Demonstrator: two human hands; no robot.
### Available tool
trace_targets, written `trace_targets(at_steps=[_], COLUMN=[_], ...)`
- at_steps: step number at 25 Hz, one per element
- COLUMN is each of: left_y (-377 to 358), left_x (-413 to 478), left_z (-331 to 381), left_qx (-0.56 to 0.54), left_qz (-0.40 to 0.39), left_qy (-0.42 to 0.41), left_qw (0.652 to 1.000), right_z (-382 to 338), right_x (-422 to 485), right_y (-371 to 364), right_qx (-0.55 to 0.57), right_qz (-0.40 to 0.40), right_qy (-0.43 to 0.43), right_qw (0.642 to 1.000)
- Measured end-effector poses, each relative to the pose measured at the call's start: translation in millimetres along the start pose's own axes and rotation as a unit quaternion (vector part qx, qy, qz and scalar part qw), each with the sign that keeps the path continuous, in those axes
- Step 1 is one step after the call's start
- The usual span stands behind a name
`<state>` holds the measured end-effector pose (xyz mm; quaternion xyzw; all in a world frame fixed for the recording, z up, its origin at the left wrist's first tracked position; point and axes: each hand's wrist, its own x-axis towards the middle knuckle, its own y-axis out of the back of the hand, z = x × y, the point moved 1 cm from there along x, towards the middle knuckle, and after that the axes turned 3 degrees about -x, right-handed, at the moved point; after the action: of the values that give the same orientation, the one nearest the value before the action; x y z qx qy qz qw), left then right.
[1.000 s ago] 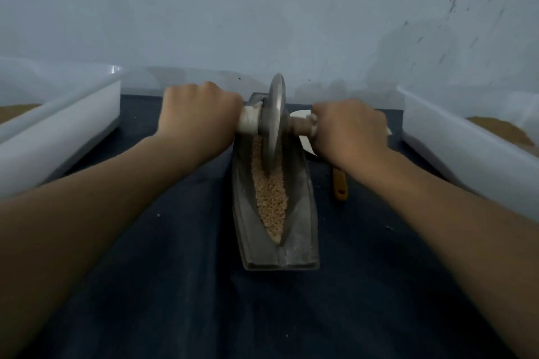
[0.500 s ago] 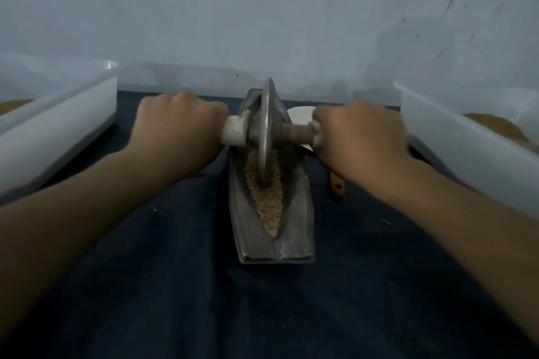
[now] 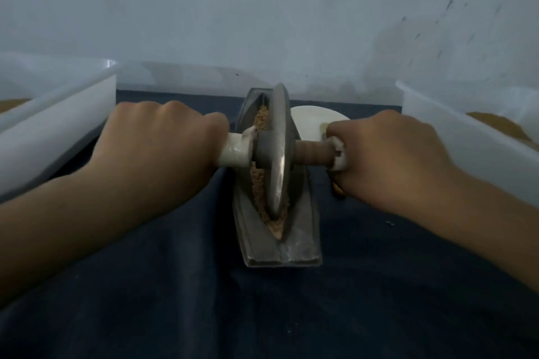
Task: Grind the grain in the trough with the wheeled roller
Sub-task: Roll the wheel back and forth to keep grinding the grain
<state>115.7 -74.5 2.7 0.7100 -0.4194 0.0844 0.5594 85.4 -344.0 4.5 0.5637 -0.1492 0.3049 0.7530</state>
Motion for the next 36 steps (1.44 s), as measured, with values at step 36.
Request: trace_targets(at_steps=[36], left_y=[-38.2], left_x=[55.9], left_z=[7.7], left_qx=[-0.001], left_qz=[-0.04], left_qy=[0.094], left_qw=[0.995], right_z=[-9.8], right_x=[72.5], right_y=[-36.2], right_qx=[0.003], right_qz=[-0.096], right_qy=[-0.105], right_qw=[0.99])
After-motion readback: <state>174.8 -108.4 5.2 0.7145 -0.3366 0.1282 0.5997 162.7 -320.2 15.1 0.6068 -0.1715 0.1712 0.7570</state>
